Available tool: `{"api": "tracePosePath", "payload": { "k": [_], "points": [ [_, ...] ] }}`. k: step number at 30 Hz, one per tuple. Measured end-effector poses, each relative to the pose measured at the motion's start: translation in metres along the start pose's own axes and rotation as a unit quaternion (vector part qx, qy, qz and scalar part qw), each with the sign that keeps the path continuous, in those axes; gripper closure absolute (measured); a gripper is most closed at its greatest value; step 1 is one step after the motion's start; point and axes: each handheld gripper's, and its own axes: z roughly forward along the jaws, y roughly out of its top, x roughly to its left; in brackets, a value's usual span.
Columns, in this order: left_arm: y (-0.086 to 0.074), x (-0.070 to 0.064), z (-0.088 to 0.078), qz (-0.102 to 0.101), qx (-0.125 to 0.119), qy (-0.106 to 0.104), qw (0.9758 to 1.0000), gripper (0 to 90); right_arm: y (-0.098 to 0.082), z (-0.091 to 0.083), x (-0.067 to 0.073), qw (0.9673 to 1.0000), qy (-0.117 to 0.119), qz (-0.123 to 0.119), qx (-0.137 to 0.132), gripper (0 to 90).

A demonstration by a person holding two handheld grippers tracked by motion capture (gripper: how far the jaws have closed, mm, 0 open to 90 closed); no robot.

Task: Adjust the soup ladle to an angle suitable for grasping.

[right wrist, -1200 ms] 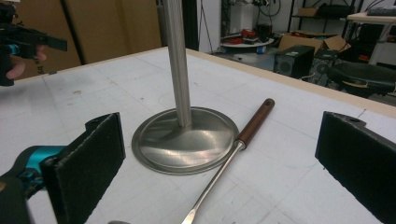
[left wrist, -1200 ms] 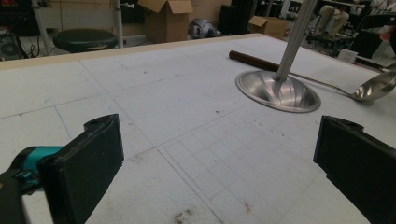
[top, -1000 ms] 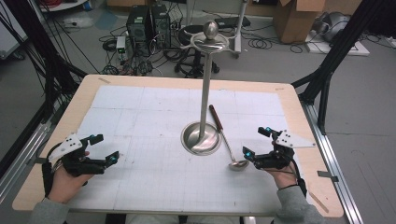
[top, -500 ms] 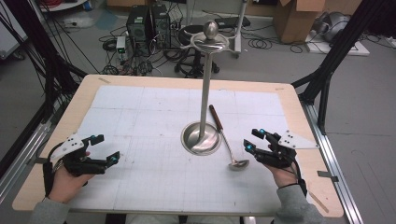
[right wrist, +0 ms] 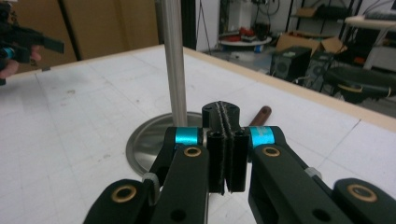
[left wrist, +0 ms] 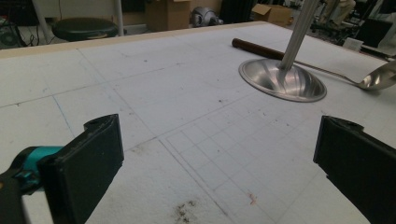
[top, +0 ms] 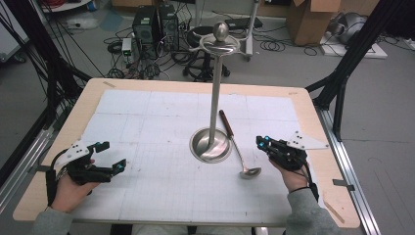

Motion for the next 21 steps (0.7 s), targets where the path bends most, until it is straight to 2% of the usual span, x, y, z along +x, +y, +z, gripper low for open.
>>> {"api": "tracePosePath", "payload": {
  "k": [3,4,7,9,12,15,17,21],
  "points": [
    [0.000,0.000,0.001,0.000,0.005,0.000,1.0000,2.2,0.000,0.007,-0.004,0.9996,0.013,0.010,0.025,89.4],
    [0.000,0.000,0.001,0.000,0.005,0.000,1.0000,2.2,0.000,0.007,-0.004,0.9996,0.013,0.010,0.025,89.4],
    [-0.001,0.000,0.001,0.001,0.008,0.000,1.0000,2.2,0.000,0.020,-0.010,0.9982,0.010,-0.001,0.060,89.4],
    [-0.001,0.000,0.001,0.001,0.009,0.000,1.0000,2.2,0.000,0.023,-0.011,0.9976,0.010,-0.004,0.069,89.4],
    [-0.001,0.000,0.002,0.000,0.013,0.000,0.9999,2.2,-0.002,0.036,-0.015,0.9947,0.017,-0.009,0.101,89.4],
    [-0.001,0.000,0.003,0.001,0.015,-0.001,0.9999,2.2,-0.004,0.041,-0.017,0.9932,0.028,-0.012,0.113,89.4],
    [-0.002,0.000,0.003,0.002,0.017,-0.002,0.9999,2.2,-0.006,0.049,-0.019,0.9897,0.038,-0.020,0.137,89.4],
    [-0.002,0.000,0.003,0.001,0.019,-0.002,0.9998,2.2,-0.008,0.055,-0.020,0.9874,0.048,-0.028,0.148,89.4]
  ]
}}
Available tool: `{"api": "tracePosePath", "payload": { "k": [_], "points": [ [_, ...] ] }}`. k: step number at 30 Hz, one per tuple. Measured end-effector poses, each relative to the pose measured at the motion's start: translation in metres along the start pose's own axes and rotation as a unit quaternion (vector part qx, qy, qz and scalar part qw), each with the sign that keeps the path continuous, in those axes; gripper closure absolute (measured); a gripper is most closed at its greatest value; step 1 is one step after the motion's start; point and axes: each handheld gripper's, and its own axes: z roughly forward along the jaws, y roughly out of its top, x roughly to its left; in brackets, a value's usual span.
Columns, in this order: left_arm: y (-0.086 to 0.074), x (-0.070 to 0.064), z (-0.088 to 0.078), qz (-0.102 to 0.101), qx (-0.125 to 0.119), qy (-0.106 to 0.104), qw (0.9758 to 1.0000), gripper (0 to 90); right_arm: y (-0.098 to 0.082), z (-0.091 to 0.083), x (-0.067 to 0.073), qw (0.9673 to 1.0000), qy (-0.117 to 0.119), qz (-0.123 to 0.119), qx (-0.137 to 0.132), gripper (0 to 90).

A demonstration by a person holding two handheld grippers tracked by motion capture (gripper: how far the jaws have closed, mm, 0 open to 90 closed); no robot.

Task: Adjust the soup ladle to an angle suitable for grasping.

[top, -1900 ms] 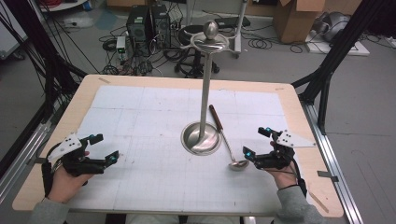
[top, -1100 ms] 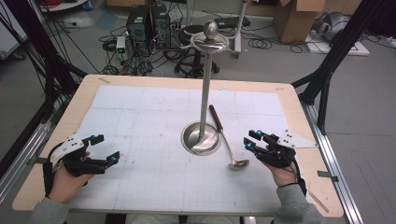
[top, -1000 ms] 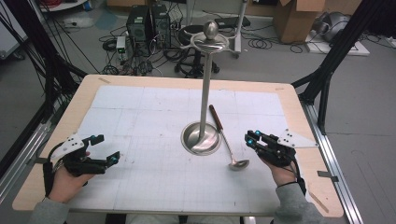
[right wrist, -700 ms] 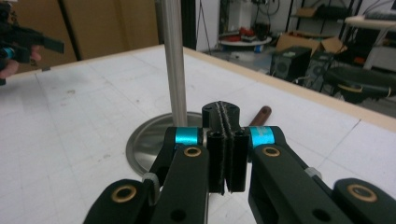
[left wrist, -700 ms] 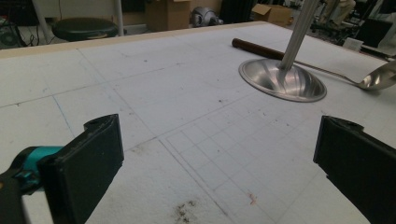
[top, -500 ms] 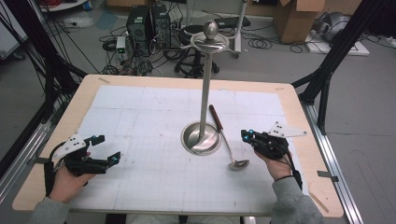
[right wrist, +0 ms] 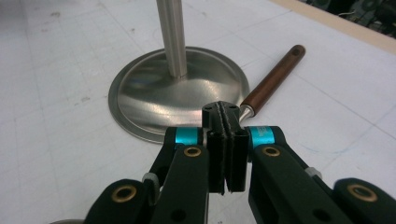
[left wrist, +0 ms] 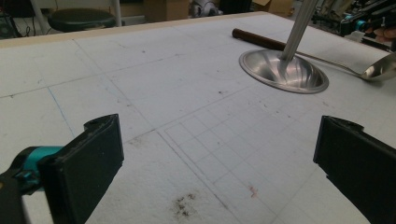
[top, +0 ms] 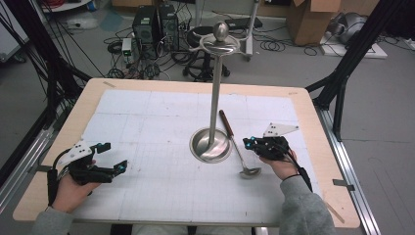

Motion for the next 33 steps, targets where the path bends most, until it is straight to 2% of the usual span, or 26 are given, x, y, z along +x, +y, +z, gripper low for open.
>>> {"api": "tracePosePath", "payload": {
  "k": [3,4,7,12,15,20,23,26,33],
  "points": [
    [0.000,0.000,0.001,0.001,0.001,0.001,1.0000,2.2,0.000,0.008,-0.001,0.9998,0.010,-0.006,0.016,89.1],
    [0.000,0.000,0.001,0.001,0.002,0.001,1.0000,2.2,0.001,0.013,0.000,0.9993,0.024,-0.012,0.025,89.1],
    [0.000,0.000,0.001,0.004,0.004,0.001,1.0000,2.2,0.003,0.020,0.002,0.9982,0.039,-0.026,0.038,89.2],
    [0.000,0.001,0.000,0.003,-0.001,0.005,1.0000,2.2,0.002,0.029,0.001,0.9962,0.057,-0.029,0.059,89.3],
    [0.000,0.000,0.000,0.004,0.003,0.003,1.0000,2.2,0.001,0.036,-0.003,0.9947,0.062,-0.025,0.078,89.3],
    [-0.001,0.000,0.001,0.003,0.006,0.004,1.0000,2.2,0.002,0.041,-0.007,0.9942,0.057,-0.022,0.088,89.3],
    [-0.001,0.000,0.001,0.004,0.007,0.004,1.0000,2.2,0.003,0.046,-0.009,0.9928,0.059,-0.023,0.101,89.3],
    [-0.001,0.000,0.001,0.005,0.008,0.004,1.0000,2.2,0.005,0.050,-0.009,0.9926,0.059,-0.028,0.103,89.3],
    [-0.001,0.000,0.002,0.005,0.011,0.002,0.9999,2.2,0.004,0.054,-0.010,0.9923,0.064,-0.023,0.103,89.3]
  ]
}}
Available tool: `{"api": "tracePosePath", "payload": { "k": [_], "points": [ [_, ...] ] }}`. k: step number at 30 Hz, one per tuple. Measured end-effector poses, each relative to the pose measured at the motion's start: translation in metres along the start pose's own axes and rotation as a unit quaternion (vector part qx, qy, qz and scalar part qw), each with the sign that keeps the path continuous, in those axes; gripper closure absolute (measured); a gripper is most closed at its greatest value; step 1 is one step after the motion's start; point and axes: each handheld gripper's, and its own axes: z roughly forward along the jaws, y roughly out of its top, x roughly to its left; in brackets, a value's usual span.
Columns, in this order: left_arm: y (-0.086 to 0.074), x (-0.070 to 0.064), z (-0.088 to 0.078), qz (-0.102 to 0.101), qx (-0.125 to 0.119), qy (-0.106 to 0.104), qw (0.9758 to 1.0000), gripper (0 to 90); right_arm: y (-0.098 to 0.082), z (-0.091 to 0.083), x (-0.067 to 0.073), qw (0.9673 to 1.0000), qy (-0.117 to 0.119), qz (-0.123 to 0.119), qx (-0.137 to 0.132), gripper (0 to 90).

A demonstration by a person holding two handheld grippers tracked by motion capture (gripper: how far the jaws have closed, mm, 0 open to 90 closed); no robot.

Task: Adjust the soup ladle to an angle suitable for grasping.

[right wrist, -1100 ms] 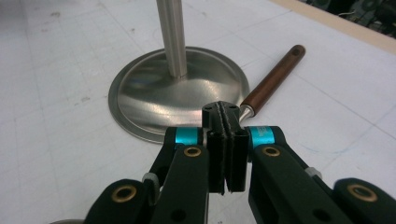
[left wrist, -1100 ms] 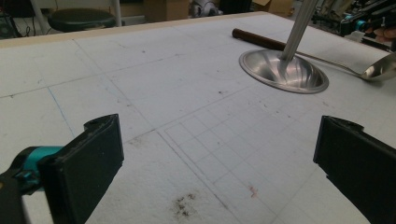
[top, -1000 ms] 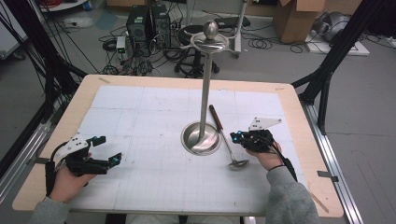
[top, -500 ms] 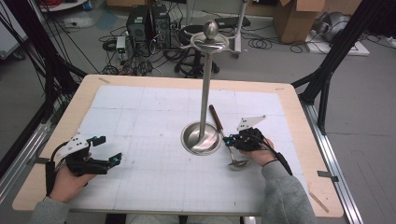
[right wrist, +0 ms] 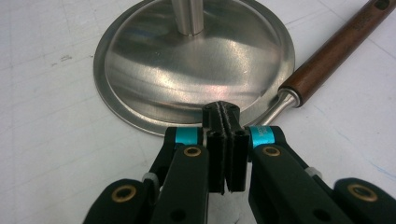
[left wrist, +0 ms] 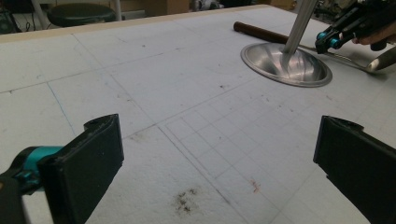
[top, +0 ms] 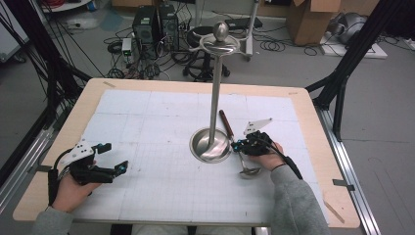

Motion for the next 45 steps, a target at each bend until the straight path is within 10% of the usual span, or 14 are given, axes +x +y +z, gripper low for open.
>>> {"api": "tracePosePath", "payload": {
  "k": [45],
  "points": [
    [-0.002,-0.001,0.001,0.002,0.020,0.001,0.9998,2.2,-0.020,-0.014,0.011,0.9990,0.039,-0.003,0.024,90.0]
  ]
}}
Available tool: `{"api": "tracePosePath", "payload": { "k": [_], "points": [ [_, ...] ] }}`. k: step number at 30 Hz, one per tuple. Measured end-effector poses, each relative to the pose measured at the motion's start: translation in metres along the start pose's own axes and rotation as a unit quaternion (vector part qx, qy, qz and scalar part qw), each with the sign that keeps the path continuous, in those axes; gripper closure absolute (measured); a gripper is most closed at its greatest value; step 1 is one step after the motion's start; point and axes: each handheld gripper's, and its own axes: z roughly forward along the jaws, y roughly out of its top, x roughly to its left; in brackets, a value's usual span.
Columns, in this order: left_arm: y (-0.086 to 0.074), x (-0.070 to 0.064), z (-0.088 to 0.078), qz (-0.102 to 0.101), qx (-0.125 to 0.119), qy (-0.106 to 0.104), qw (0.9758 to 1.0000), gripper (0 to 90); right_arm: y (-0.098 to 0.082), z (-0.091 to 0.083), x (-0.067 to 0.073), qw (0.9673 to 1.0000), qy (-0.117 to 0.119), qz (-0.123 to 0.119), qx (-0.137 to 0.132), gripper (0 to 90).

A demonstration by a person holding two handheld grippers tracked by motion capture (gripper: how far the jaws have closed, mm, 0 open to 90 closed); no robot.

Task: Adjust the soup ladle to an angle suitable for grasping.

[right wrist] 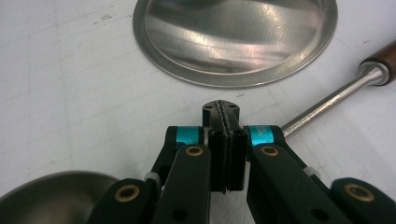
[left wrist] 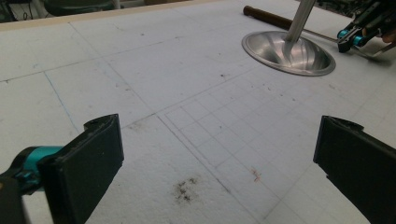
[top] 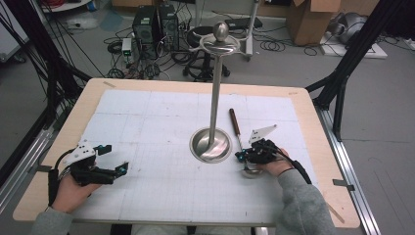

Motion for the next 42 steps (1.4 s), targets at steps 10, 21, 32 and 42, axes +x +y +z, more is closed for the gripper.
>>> {"api": "tracePosePath", "payload": {
  "k": [10,21,32,42],
  "points": [
    [0.000,0.000,0.000,0.000,-0.001,0.001,1.0000,2.2,-0.005,-0.007,0.002,0.9999,0.009,0.003,0.007,90.0],
    [0.000,-0.001,0.000,0.001,0.000,0.000,1.0000,2.2,-0.017,-0.021,0.001,0.9994,0.025,0.015,0.019,90.0],
    [0.000,-0.001,0.001,0.001,0.002,0.001,1.0000,2.2,-0.046,-0.050,-0.003,0.9981,0.042,0.040,0.020,90.0],
    [0.000,-0.001,0.002,0.003,0.004,0.001,1.0000,2.2,-0.059,-0.062,-0.005,0.9970,0.054,0.052,0.017,90.0]
  ]
}}
